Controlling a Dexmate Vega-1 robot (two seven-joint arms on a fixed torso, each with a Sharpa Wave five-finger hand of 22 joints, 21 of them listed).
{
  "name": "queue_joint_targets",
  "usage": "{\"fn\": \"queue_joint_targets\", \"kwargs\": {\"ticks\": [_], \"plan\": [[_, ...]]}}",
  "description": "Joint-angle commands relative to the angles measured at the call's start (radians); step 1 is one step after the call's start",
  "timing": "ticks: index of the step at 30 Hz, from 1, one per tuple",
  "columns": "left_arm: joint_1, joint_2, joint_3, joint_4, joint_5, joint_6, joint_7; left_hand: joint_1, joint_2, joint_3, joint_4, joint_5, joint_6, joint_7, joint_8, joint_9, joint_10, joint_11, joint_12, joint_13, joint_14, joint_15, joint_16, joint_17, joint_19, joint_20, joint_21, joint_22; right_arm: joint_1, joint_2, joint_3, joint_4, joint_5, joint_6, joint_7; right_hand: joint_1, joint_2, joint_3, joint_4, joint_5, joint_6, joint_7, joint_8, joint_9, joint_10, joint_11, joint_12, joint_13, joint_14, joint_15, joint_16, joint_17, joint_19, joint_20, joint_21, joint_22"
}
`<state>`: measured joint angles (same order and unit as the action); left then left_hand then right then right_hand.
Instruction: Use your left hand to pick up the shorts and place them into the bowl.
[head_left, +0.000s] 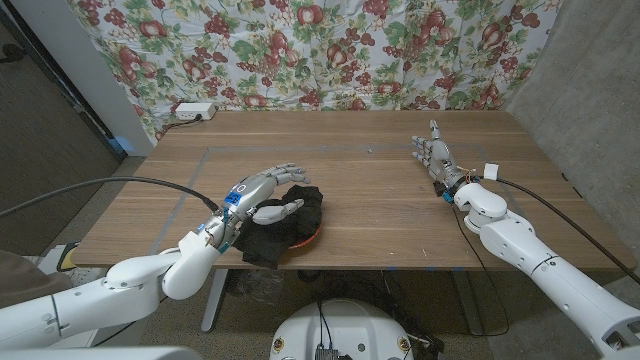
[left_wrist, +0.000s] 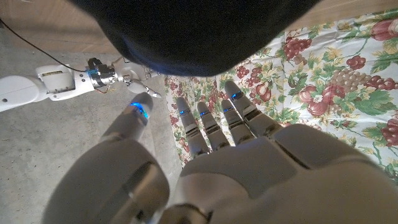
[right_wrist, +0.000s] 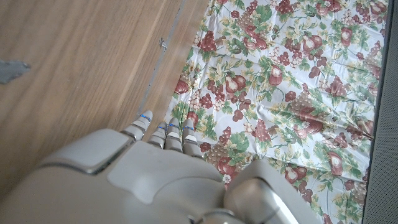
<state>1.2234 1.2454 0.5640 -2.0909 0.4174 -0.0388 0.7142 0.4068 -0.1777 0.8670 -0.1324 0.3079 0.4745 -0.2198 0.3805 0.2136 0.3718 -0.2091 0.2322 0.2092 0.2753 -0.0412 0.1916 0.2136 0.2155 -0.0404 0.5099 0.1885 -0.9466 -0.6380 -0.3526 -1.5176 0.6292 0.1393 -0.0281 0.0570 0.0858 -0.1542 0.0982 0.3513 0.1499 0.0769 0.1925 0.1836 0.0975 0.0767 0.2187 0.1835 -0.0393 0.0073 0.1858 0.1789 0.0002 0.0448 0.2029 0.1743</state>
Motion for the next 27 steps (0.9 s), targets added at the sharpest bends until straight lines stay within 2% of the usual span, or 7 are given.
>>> {"fn": "queue_joint_targets", "kwargs": {"ticks": [1, 17, 27], "plan": [[0.011, -0.019, -0.027, -0.008, -0.035, -0.024, 0.001, -0.009, 0.002, -0.005, -0.001, 0.007, -0.003, 0.0, -0.004, 0.0, -0.006, -0.001, -0.002, 0.0, -0.008, -0.174, -0.001, 0.0, -0.005, -0.051, -0.002, 0.002, 0.0, 0.001, 0.0, 0.005, -0.001, 0.004, 0.002, 0.007, 0.013, 0.005, 0.002, 0.0, 0.008, 0.003, -0.001, 0.002, 0.004, 0.004, -0.002, 0.004, -0.01, -0.002, -0.001, 0.002, -0.002, -0.001, -0.006, 0.006], [0.022, -0.052, -0.064, -0.018, -0.056, -0.053, 0.011, -0.02, 0.006, -0.009, -0.006, 0.015, -0.009, -0.001, -0.012, -0.002, -0.014, 0.007, -0.005, -0.001, -0.017, -0.174, -0.002, -0.003, 0.001, -0.051, -0.005, 0.001, 0.014, 0.014, -0.005, 0.027, 0.002, 0.003, 0.007, 0.006, 0.013, 0.005, 0.002, -0.001, 0.008, 0.004, -0.001, 0.002, 0.004, 0.005, -0.002, 0.004, -0.008, -0.002, -0.001, 0.003, -0.003, -0.001, -0.006, 0.006], [0.013, -0.078, -0.074, -0.014, -0.049, -0.066, 0.004, -0.023, 0.009, -0.009, -0.009, 0.019, -0.009, -0.001, -0.014, -0.003, -0.015, 0.002, -0.005, -0.001, -0.021, -0.174, -0.003, -0.004, -0.003, -0.049, -0.008, 0.001, 0.035, 0.027, -0.014, 0.055, -0.004, 0.01, 0.017, 0.006, 0.012, 0.005, 0.002, -0.001, 0.009, 0.004, -0.001, 0.002, 0.004, 0.004, -0.002, 0.004, -0.008, -0.002, -0.001, 0.003, -0.003, -0.001, -0.006, 0.006]]}}
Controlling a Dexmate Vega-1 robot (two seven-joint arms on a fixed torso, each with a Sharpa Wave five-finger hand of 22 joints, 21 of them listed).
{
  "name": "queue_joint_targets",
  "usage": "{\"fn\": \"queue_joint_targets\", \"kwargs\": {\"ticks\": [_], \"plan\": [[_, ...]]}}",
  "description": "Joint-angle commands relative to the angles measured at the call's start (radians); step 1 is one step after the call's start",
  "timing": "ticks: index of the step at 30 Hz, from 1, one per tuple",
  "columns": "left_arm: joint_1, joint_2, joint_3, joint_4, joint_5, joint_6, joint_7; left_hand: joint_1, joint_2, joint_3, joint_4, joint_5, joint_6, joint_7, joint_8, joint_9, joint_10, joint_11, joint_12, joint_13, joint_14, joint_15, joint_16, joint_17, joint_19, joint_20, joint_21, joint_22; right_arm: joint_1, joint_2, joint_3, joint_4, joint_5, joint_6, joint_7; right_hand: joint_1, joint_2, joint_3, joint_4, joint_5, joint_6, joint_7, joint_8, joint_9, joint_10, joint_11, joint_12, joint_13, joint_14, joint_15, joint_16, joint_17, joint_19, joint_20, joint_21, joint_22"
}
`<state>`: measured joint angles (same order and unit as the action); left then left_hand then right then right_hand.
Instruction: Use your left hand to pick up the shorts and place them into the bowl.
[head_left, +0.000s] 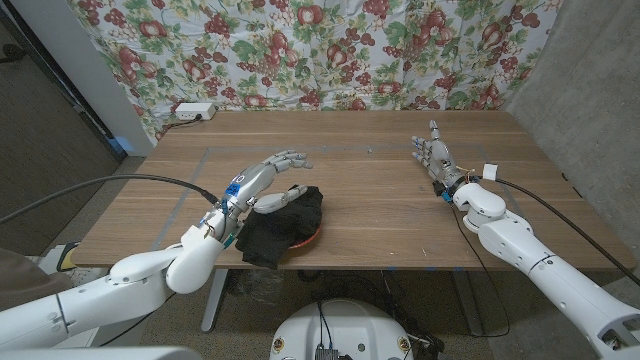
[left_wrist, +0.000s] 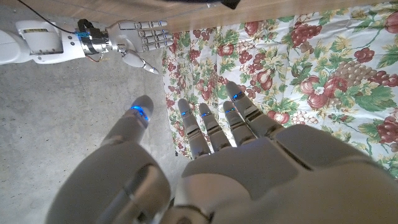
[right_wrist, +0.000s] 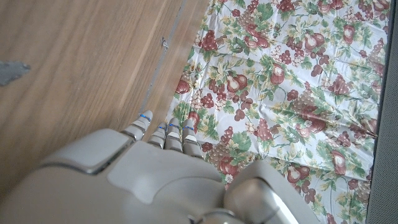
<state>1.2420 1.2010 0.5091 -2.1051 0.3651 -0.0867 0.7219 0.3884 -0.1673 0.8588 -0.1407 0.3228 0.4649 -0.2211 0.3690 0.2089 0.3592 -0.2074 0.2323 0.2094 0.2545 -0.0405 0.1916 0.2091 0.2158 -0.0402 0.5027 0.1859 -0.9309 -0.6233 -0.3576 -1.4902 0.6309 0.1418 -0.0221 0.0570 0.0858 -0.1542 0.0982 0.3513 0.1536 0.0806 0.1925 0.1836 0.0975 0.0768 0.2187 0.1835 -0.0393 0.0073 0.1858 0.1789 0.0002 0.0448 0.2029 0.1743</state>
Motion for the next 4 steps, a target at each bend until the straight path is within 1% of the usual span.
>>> {"fn": "queue_joint_targets", "kwargs": {"ticks": [1, 4], "plan": [[-0.007, -0.038, -0.019, 0.003, 0.001, -0.021, -0.005, -0.005, -0.002, -0.001, 0.0, 0.004, 0.0, 0.001, -0.003, 0.002, -0.002, 0.0, -0.005, -0.001, -0.001, -0.174, -0.003, 0.0, -0.004, -0.049, -0.001, 0.003, 0.019, 0.016, -0.006, 0.027, 0.003, 0.003, 0.01, 0.006, 0.012, 0.006, 0.002, -0.001, 0.005, -0.001, -0.001, 0.002, 0.004, 0.004, -0.002, 0.004, -0.008, -0.002, -0.001, 0.003, -0.003, -0.001, -0.006, 0.006], [-0.014, -0.047, -0.019, 0.009, 0.004, -0.026, -0.012, -0.009, 0.002, -0.001, -0.002, 0.008, -0.017, 0.001, -0.013, 0.001, -0.007, 0.0, -0.007, -0.002, -0.003, -0.174, -0.002, 0.0, -0.004, -0.05, -0.003, 0.003, 0.02, 0.017, -0.006, 0.03, 0.002, 0.002, 0.009, 0.006, 0.012, 0.006, 0.003, -0.001, 0.005, 0.0, -0.001, 0.002, 0.005, 0.004, -0.002, 0.004, -0.009, -0.002, -0.001, 0.003, -0.003, -0.001, -0.006, 0.006]]}}
